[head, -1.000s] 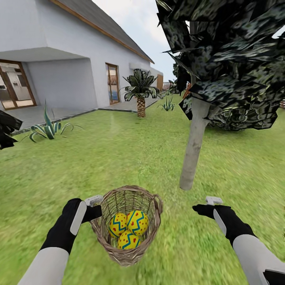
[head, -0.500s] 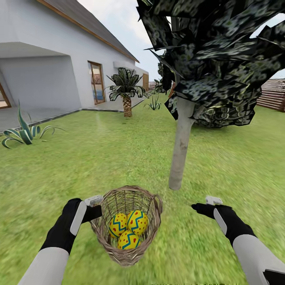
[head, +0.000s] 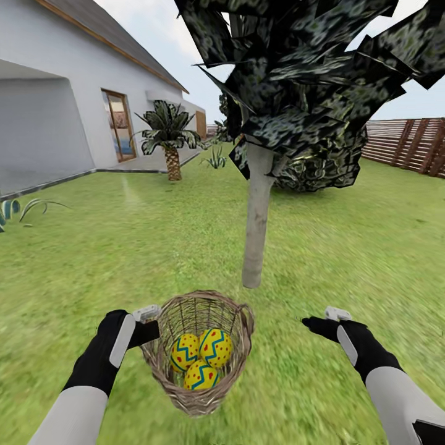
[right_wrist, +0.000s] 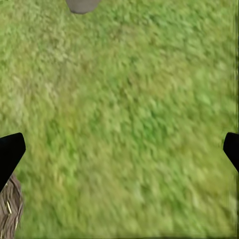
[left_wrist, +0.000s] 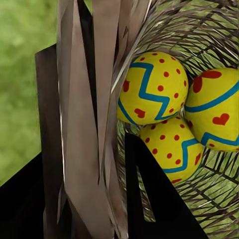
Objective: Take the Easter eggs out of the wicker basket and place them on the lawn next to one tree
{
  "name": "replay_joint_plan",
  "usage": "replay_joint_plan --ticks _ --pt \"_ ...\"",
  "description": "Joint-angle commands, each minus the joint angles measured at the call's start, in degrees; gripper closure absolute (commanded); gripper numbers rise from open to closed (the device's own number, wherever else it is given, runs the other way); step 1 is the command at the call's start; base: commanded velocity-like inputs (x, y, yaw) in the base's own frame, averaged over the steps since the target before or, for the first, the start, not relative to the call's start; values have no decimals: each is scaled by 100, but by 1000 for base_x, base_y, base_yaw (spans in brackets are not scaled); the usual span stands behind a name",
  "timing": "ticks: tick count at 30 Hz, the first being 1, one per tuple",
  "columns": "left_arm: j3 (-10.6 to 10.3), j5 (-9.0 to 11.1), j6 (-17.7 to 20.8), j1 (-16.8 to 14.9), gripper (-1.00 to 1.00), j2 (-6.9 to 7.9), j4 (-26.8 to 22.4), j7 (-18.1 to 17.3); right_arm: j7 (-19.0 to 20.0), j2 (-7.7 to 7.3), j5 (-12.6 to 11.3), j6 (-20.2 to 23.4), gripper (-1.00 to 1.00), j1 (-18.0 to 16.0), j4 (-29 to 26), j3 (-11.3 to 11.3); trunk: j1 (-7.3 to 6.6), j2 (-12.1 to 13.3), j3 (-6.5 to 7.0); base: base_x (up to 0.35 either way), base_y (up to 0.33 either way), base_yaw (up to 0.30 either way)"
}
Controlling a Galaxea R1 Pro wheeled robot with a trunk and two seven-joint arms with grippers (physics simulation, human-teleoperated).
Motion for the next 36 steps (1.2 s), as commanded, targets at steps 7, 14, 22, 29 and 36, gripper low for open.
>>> replay_joint_plan --ticks 7,14,22,29,36 --pt "13 131 9 -2 100 -5 -11 49 5 4 -46 25 -100 -3 -7 -16 153 -285 -168 0 0 -262" --pt "13 131 9 -2 100 -5 -11 49 5 4 -46 25 -100 -3 -7 -16 307 -566 -330 0 0 -262" --pt "20 131 9 -5 100 -5 -14 46 8 19 -34 -11 -100 5 12 -1 483 -887 -506 0 0 -161" --pt "22 131 9 -4 100 -5 -19 46 14 22 -22 -16 -100 7 73 2 637 -1168 -631 0 0 0" --pt "22 131 9 -5 100 -5 -19 46 7 22 -24 -22 -100 12 72 2 746 -1368 -721 0 0 0"
